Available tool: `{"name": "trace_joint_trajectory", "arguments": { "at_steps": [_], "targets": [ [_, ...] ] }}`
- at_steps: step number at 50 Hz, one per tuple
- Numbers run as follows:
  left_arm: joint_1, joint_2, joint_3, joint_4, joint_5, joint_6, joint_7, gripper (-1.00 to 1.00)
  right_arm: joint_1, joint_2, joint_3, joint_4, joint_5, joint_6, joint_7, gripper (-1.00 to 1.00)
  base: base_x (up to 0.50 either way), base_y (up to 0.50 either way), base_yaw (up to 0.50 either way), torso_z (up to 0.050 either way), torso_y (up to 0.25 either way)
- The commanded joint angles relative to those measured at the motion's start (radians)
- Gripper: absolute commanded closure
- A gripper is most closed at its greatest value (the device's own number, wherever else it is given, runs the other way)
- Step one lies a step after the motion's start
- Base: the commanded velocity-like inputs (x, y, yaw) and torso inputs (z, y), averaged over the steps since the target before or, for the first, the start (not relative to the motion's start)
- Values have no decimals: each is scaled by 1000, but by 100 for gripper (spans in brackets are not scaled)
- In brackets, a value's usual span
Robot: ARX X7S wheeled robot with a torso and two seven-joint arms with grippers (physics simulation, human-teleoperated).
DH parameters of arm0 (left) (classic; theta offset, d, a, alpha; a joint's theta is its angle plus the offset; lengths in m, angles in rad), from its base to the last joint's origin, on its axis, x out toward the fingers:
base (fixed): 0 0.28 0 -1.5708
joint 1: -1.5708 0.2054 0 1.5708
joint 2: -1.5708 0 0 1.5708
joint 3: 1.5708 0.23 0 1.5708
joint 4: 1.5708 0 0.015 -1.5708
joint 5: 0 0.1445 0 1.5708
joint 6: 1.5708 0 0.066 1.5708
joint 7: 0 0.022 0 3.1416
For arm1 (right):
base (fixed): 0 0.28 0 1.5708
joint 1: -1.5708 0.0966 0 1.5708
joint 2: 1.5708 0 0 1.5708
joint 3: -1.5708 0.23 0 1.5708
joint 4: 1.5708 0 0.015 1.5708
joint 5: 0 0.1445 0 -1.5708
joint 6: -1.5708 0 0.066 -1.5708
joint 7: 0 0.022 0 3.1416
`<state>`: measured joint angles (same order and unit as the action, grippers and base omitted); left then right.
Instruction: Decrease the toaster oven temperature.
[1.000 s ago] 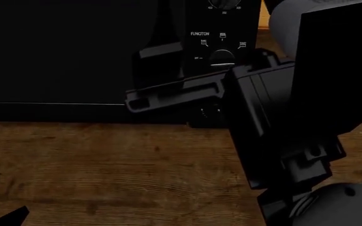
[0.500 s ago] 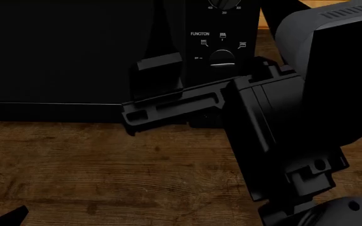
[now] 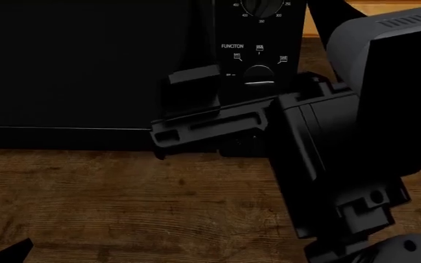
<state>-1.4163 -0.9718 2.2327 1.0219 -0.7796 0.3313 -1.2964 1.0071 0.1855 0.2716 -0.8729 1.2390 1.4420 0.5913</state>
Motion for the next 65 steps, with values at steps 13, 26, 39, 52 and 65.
{"name": "trace_joint_trajectory", "arguments": {
  "at_steps": [13,26,39,52,65],
  "targets": [
    [-1,27,12,-2,20,22,14,-100,52,16,40,142,201,75,347,-100,0,0,0,0,0],
    [3,20,17,-28,22,45,35,-100,96,20,-44,265,106,27,423,-100,0,0,0,0,0],
    [22,11,21,-49,33,72,57,-100,111,10,-113,351,-5,-61,396,-100,0,0,0,0,0],
    [28,7,21,-48,37,72,61,-100,89,36,-69,357,38,-70,446,-100,0,0,0,0,0],
    [34,15,19,-46,38,64,55,-100,67,6,-118,460,-74,-202,346,-100,0,0,0,0,0]
  ]
}}
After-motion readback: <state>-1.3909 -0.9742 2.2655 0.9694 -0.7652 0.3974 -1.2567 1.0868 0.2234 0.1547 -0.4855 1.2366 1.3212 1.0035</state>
